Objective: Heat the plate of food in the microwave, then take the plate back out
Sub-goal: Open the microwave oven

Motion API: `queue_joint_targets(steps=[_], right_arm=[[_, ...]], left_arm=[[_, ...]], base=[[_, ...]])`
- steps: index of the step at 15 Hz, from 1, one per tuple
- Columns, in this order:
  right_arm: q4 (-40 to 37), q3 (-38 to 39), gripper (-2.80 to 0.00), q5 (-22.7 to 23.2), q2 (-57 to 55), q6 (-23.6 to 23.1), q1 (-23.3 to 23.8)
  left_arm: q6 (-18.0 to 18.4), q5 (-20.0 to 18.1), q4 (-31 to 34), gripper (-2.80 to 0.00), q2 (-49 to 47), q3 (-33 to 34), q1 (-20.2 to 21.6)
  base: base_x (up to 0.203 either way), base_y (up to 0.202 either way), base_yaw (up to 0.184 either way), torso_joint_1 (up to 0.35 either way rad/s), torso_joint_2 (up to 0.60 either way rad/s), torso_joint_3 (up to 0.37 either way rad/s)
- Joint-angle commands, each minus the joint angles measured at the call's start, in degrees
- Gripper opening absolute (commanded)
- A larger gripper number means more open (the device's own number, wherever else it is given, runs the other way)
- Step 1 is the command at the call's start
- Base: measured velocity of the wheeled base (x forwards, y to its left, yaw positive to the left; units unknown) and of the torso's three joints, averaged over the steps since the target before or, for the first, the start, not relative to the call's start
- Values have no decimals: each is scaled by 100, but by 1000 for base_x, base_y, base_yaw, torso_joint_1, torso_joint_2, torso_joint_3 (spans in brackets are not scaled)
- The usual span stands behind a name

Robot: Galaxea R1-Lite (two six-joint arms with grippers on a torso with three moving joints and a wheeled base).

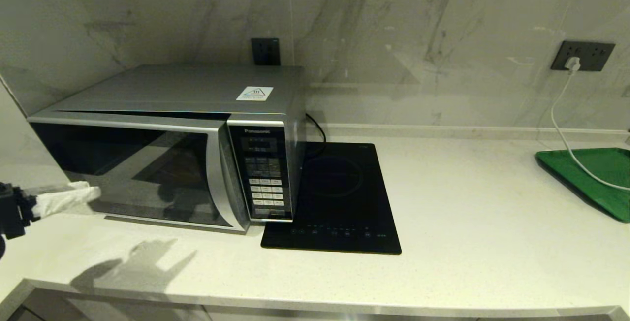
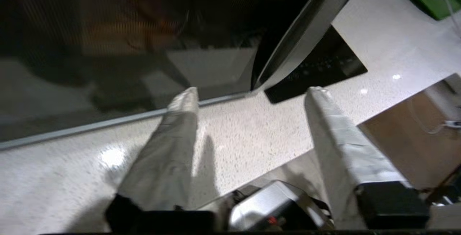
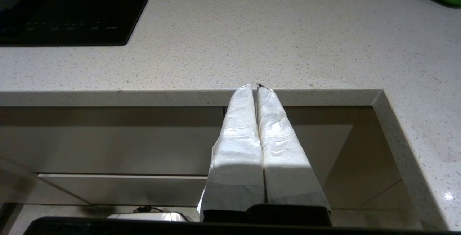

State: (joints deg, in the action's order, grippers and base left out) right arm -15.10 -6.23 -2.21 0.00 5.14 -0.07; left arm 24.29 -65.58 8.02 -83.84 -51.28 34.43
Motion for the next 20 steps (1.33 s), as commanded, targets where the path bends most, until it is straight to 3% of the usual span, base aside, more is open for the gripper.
queue_joint_targets(steps=[1,2,3,4,6,7,9,10,12,20], right_arm=[[-1,-1,-280,1,0,4,-1],[-10,-1,-280,1,0,4,-1],[-10,-1,-280,1,-1,4,-1],[-1,-1,-280,1,0,4,-1],[-8,-1,-280,1,0,4,-1],[-8,-1,-280,1,0,4,-1],[-3,-1,-280,1,0,4,-1],[-10,-1,-280,1,-6,4,-1],[-1,-1,-280,1,0,4,-1],[-7,-1,-280,1,-8,4,-1]], left_arm=[[-309,181,211,-280,1412,-431,-152],[-599,585,394,-280,1608,-848,-593],[-907,1253,574,-280,1618,-1290,-1266],[-1236,2292,713,-280,1499,-1756,-2099],[-1881,5106,749,-280,841,-2735,-3302],[-2168,6113,621,-280,259,-3158,-3683],[-2534,7352,362,-280,-639,-3713,-4250],[-2633,7678,273,-280,-973,-3869,-4403],[-2756,7958,168,-280,-1363,-3916,-4673],[-3000,7969,412,-280,-1569,-3846,-5069]], base=[[0,0,0,0,0,0],[0,0,0,0,0,0],[0,0,0,0,0,0],[0,0,0,0,0,0],[0,0,0,0,0,0],[0,0,0,0,0,0],[0,0,0,0,0,0],[0,0,0,0,0,0],[0,0,0,0,0,0],[0,0,0,0,0,0]])
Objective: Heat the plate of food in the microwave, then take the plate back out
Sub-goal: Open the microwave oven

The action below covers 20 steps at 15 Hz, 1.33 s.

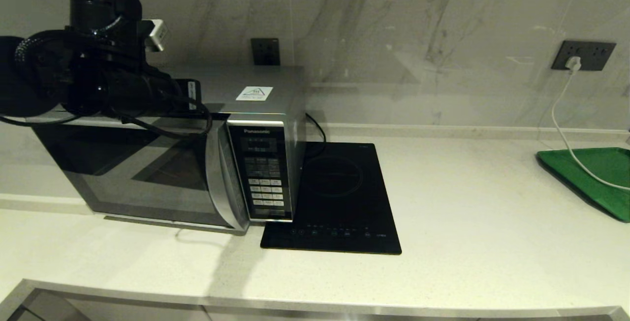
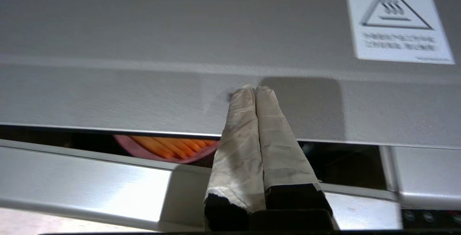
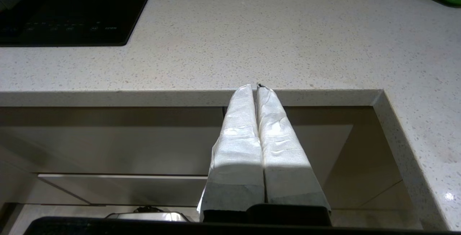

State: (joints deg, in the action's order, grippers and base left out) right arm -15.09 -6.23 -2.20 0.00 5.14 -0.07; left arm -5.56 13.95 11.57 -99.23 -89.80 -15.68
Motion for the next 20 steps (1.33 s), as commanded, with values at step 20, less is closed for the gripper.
queue_joint_targets(steps=[20], right_arm=[[-6,-1,-280,1,-2,5,-1]], left_arm=[[-40,907,2531,-280,2129,582,690]], base=[[0,0,0,0,0,0]])
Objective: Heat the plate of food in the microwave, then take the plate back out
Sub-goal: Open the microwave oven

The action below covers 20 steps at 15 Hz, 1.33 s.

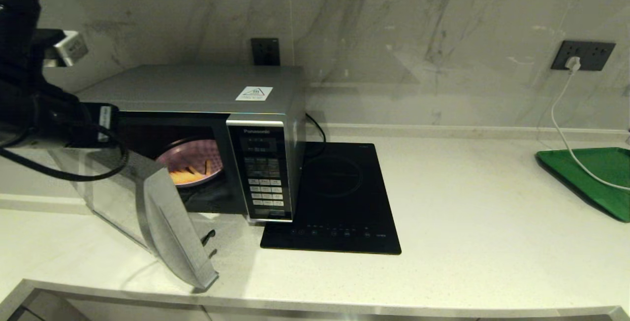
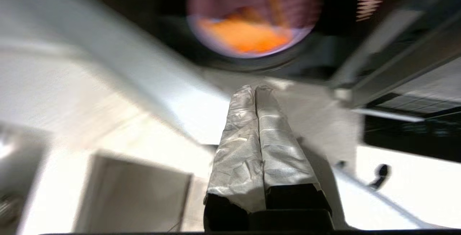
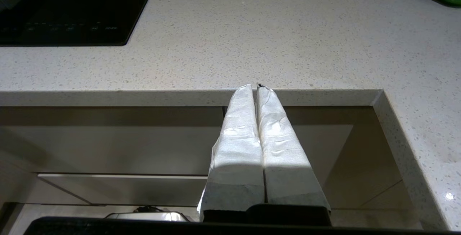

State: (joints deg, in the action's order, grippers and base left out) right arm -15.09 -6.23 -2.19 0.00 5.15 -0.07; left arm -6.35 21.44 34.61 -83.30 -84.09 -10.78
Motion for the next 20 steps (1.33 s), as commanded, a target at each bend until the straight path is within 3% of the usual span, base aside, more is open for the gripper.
queue_joint_targets(steps=[1,5,8,11,17,20], right_arm=[[-11,-1,-280,0,-9,3,-1],[-9,-1,-280,0,0,3,-1],[-3,-1,-280,0,0,3,-1],[-11,-1,-280,0,-6,3,-1],[-9,-1,-280,0,-9,3,-1],[-3,-1,-280,0,0,3,-1]], left_arm=[[106,235,335,-280,702,32,294],[365,304,494,-280,1236,348,168],[360,321,313,-280,1337,270,-446],[293,438,325,-280,1120,295,-648],[-817,536,298,-280,550,725,-856],[-1124,516,292,-280,460,924,-1013]], base=[[0,0,0,0,0,0],[0,0,0,0,0,0],[0,0,0,0,0,0],[0,0,0,0,0,0],[0,0,0,0,0,0],[0,0,0,0,0,0]])
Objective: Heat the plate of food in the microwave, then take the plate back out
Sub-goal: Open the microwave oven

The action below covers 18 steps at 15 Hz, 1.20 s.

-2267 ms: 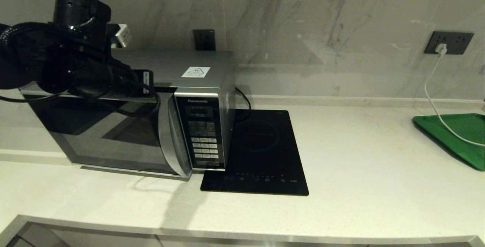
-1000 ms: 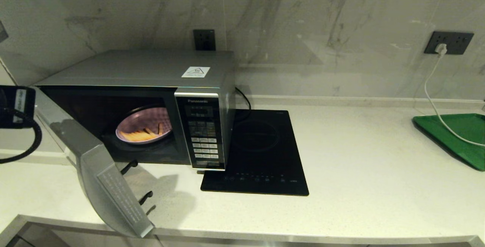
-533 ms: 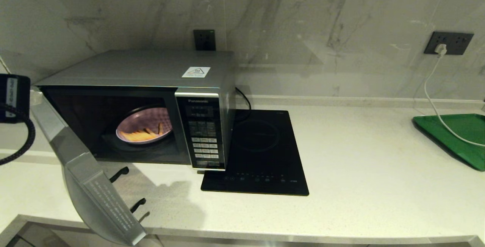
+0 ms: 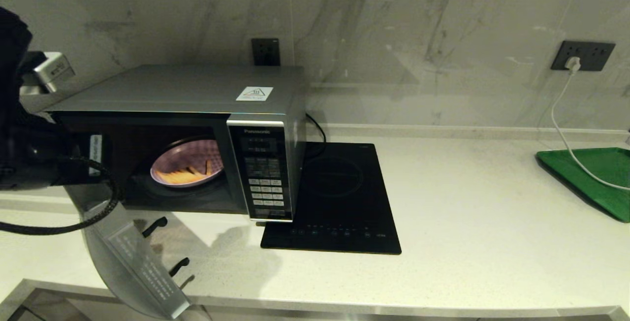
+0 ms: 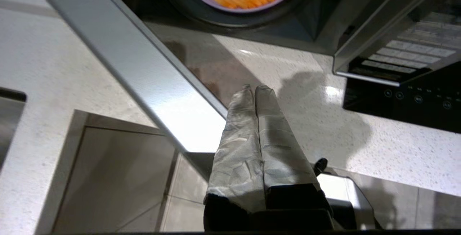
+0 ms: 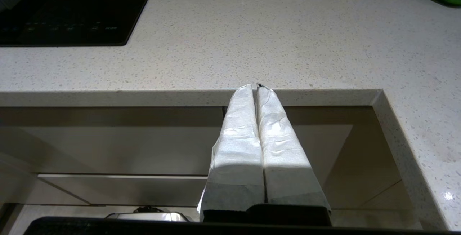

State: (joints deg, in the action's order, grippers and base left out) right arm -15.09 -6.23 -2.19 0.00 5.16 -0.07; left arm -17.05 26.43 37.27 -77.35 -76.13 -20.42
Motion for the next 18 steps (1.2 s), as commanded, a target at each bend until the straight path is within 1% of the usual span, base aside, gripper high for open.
queue_joint_targets(steps=[1,4,6,8,11,12,13,18], right_arm=[[-3,-1,-280,0,0,2,-1],[-11,-1,-280,0,-3,2,-1],[-11,-1,-280,0,-5,2,-1],[-10,-1,-280,0,0,2,-1],[-11,-1,-280,0,-3,2,-1],[-3,-1,-280,0,-5,2,-1],[-3,-1,-280,0,0,2,-1],[-8,-1,-280,0,-6,2,-1]], left_arm=[[-99,19,26,-280,-139,253,-50],[-307,65,30,-280,15,582,-41],[-330,109,41,-280,329,817,-41],[-321,269,43,-280,726,1134,-36],[-276,363,70,-280,1056,1232,33],[-260,370,70,-280,1058,1230,147],[-236,369,70,-280,1062,1234,346],[-205,318,50,-280,1156,1460,1546]], base=[[0,0,0,0,0,0],[0,0,0,0,0,0],[0,0,0,0,0,0],[0,0,0,0,0,0],[0,0,0,0,0,0],[0,0,0,0,0,0],[0,0,0,0,0,0],[0,0,0,0,0,0]])
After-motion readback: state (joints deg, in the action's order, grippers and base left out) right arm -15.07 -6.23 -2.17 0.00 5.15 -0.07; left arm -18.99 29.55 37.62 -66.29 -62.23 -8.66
